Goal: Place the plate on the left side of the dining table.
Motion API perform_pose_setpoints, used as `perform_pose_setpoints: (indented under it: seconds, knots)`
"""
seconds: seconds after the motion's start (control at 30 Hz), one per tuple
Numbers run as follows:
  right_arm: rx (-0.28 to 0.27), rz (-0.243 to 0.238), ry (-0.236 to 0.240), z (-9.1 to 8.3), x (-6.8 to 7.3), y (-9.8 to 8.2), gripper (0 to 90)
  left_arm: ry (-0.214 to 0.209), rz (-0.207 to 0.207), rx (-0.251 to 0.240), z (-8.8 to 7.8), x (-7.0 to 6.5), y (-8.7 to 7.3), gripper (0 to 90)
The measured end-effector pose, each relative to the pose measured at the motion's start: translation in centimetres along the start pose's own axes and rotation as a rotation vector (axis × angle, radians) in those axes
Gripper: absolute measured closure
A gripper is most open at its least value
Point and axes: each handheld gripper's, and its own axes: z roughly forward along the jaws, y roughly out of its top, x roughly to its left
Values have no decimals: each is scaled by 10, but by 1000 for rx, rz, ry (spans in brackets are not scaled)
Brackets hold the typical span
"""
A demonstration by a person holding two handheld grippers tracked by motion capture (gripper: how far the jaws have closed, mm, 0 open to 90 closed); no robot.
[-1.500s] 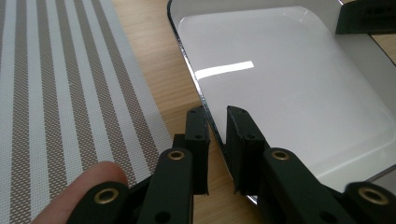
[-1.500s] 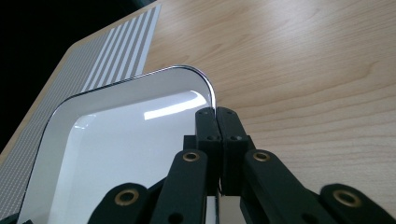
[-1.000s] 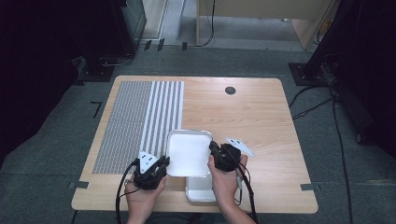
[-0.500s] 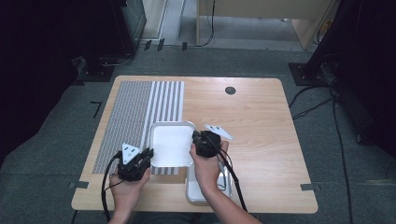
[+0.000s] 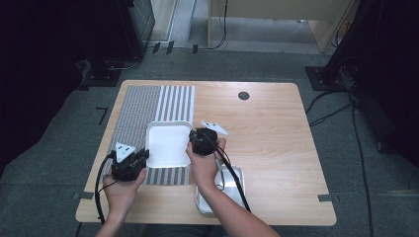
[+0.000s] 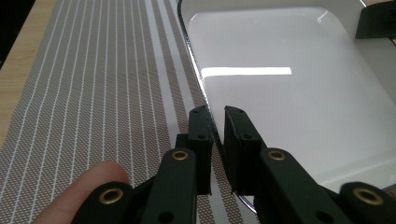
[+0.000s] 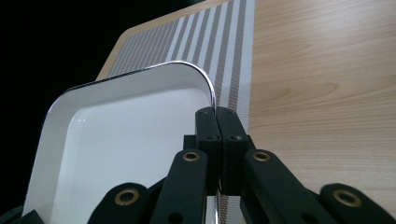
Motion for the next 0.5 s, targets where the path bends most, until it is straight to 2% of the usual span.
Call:
perform_pose_setpoints:
  seconds: [0.5]
  knots:
    - [46,19,2,43,24,15,900,49,-33,11,22,36,11,823]
